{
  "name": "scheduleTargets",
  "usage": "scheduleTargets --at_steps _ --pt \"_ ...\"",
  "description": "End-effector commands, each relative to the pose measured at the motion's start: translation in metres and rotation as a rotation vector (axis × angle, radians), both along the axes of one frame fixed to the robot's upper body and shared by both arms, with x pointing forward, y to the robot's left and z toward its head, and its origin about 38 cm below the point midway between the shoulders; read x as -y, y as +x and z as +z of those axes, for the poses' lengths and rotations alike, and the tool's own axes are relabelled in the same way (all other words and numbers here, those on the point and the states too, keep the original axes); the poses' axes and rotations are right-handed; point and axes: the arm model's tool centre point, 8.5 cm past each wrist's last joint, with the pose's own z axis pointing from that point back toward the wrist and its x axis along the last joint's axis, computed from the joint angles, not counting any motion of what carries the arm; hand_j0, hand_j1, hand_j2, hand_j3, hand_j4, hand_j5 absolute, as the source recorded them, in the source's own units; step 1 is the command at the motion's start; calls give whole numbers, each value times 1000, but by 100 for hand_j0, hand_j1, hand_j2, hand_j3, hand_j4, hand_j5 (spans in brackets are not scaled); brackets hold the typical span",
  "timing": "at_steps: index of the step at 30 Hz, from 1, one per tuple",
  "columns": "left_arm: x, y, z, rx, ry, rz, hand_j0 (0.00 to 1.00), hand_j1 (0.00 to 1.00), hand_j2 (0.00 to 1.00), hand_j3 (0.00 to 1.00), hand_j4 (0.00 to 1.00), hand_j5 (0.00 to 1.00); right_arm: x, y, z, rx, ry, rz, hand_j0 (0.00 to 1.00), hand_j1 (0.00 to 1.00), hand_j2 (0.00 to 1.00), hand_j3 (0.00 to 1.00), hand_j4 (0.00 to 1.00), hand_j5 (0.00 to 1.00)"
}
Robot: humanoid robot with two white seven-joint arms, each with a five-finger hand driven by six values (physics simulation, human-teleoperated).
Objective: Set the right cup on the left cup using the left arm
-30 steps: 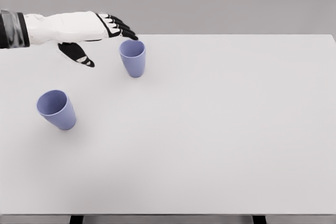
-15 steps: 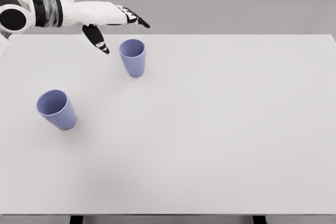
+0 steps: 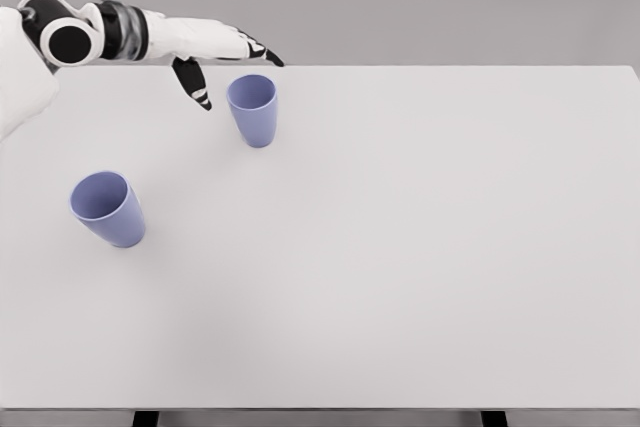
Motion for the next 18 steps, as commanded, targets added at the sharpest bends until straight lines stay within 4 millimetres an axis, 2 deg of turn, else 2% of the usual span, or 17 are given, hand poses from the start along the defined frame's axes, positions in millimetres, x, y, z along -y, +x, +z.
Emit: scheduleTargets --at_steps 1,11,18 --pt "5 2 0 -2 -8 4 100 100 100 100 100 100 0 0 0 -1 0 0 100 100 100 100 100 100" --pt "3 9 -5 -78 -134 90 100 100 100 100 100 100 0 0 0 1 0 0 100 100 100 100 100 100" --pt "4 12 -18 -110 -117 163 100 100 100 100 100 100 0 0 0 -1 0 0 100 100 100 100 100 100"
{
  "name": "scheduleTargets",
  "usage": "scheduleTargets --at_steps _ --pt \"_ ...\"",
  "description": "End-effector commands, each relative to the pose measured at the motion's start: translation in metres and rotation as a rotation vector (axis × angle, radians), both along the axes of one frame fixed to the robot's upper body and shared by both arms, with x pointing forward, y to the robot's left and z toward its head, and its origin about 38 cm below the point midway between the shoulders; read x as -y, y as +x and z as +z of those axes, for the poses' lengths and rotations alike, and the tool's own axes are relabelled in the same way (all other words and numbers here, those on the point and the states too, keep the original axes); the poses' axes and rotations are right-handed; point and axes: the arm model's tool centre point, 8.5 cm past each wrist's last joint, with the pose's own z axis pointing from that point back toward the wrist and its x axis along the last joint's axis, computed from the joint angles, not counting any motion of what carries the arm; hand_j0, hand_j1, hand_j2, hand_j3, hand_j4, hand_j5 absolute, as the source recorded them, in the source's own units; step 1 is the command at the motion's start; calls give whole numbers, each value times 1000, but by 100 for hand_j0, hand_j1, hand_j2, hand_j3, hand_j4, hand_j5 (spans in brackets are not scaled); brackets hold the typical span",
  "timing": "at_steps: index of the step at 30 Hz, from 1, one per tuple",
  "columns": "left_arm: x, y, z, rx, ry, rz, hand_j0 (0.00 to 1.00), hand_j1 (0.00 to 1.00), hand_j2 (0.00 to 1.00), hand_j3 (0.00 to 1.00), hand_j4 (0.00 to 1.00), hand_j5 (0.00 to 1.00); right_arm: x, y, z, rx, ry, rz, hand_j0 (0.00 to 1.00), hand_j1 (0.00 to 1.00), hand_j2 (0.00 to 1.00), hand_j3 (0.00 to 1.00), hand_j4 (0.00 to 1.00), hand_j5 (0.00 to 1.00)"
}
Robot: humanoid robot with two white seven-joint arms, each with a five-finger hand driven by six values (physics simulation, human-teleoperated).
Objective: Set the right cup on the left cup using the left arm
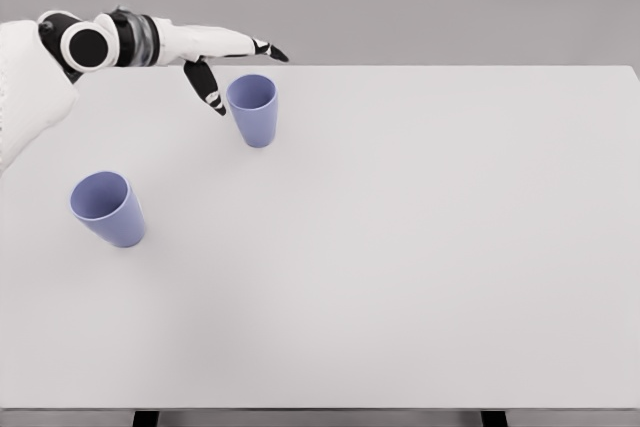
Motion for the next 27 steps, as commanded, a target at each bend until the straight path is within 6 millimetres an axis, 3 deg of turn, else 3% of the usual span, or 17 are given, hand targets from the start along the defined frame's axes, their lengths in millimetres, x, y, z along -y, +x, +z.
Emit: scheduleTargets --at_steps 1,4,15,18,27 --pt "0 1 -1 -7 2 18 100 100 100 100 100 100 0 0 0 -1 0 -2 100 100 100 100 100 100" --pt "-1 0 -13 -29 37 35 100 100 100 100 100 100 0 0 0 -1 0 0 100 100 100 100 100 100" --pt "16 0 -16 -6 92 3 100 100 100 100 100 100 0 -1 0 -2 0 0 100 100 100 100 100 100" --pt "11 7 -25 -33 92 39 100 100 100 100 100 100 0 0 0 -1 0 0 100 100 100 100 100 100" --pt "13 7 -26 -36 94 42 100 100 100 100 100 100 0 0 0 1 0 0 100 100 100 100 100 100"
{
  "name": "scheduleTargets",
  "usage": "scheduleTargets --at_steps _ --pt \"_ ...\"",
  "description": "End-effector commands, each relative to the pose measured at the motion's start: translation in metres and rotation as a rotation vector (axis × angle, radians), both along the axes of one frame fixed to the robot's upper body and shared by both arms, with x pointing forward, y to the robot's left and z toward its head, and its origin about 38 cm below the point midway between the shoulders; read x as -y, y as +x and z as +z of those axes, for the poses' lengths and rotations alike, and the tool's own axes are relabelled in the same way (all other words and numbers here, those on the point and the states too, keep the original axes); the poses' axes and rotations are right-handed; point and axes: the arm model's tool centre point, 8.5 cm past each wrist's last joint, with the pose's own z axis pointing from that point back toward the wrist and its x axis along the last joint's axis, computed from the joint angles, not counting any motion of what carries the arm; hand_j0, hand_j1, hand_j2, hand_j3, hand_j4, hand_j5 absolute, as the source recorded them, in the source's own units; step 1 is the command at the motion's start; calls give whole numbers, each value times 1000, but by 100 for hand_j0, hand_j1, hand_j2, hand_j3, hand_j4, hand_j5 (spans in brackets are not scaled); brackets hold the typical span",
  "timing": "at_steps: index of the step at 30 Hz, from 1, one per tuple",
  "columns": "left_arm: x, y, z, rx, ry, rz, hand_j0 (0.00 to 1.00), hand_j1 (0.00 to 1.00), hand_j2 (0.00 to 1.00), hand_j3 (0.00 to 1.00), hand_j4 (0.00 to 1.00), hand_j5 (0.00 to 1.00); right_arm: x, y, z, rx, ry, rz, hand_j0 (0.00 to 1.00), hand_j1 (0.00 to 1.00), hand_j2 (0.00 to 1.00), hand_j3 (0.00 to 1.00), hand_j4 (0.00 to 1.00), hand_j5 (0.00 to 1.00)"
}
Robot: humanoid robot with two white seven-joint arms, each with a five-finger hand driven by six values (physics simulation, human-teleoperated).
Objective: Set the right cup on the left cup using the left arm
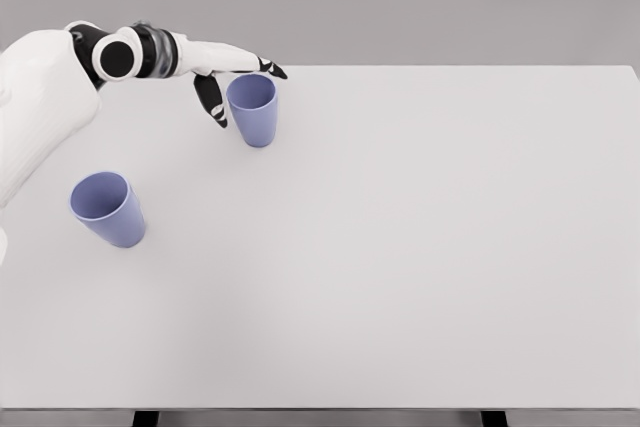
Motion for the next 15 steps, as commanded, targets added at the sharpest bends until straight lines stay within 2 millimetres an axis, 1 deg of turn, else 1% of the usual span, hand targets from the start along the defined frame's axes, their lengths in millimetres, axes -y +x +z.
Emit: scheduleTargets --at_steps 1,15 --pt "7 0 0 -1 -6 -5 100 100 100 100 100 100 0 0 0 0 0 0 100 100 100 100 100 100" --pt "9 1 -1 3 12 -5 100 100 100 100 100 100 0 0 0 0 0 0 100 100 100 100 100 100"
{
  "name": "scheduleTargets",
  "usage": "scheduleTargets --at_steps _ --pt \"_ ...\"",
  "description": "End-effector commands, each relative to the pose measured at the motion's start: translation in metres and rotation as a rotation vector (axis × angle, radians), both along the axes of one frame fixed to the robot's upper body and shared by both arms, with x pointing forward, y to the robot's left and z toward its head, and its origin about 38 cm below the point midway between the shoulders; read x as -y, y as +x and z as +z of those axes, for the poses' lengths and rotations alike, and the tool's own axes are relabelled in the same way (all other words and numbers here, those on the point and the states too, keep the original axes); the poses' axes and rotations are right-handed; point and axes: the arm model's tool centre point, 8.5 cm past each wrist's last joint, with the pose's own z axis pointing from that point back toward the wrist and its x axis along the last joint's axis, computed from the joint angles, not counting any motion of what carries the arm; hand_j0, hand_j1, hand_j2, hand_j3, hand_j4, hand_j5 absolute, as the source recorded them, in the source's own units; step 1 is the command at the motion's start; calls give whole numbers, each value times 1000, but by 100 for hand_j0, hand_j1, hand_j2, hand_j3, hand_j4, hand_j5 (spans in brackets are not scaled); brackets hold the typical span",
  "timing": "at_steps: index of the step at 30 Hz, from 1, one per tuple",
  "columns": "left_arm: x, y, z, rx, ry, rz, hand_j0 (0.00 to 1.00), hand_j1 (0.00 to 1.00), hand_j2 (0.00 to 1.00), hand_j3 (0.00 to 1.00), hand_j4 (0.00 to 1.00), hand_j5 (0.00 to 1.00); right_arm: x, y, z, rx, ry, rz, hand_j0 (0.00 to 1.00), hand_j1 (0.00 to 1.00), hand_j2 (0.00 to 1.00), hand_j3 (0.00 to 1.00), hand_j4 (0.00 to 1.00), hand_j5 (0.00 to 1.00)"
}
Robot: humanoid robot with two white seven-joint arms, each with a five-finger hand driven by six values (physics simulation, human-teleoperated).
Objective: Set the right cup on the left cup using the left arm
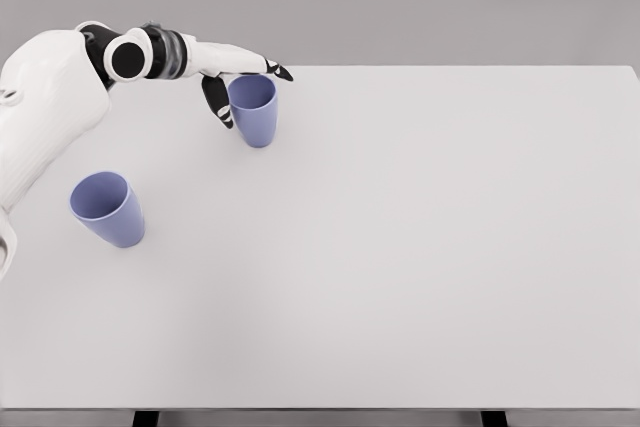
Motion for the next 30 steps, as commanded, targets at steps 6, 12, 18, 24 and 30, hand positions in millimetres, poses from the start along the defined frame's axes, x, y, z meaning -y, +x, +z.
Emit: scheduleTargets --at_steps 6,12,18,24,30 --pt "0 0 1 1 -7 1 92 92 92 92 92 92 0 1 0 0 1 0 100 100 100 100 100 100" --pt "1 -1 2 3 -10 -5 87 87 87 87 87 87 0 0 0 0 0 0 100 100 100 100 100 100" --pt "0 -1 2 4 -9 -4 81 81 81 81 81 81 0 1 0 0 1 0 100 100 100 100 100 100" --pt "-1 0 4 6 -9 -2 77 77 77 77 77 77 0 0 0 -1 1 0 100 100 100 100 100 100" --pt "0 0 8 14 -19 -10 75 75 75 75 75 75 0 0 0 -1 0 0 100 100 100 100 100 100"
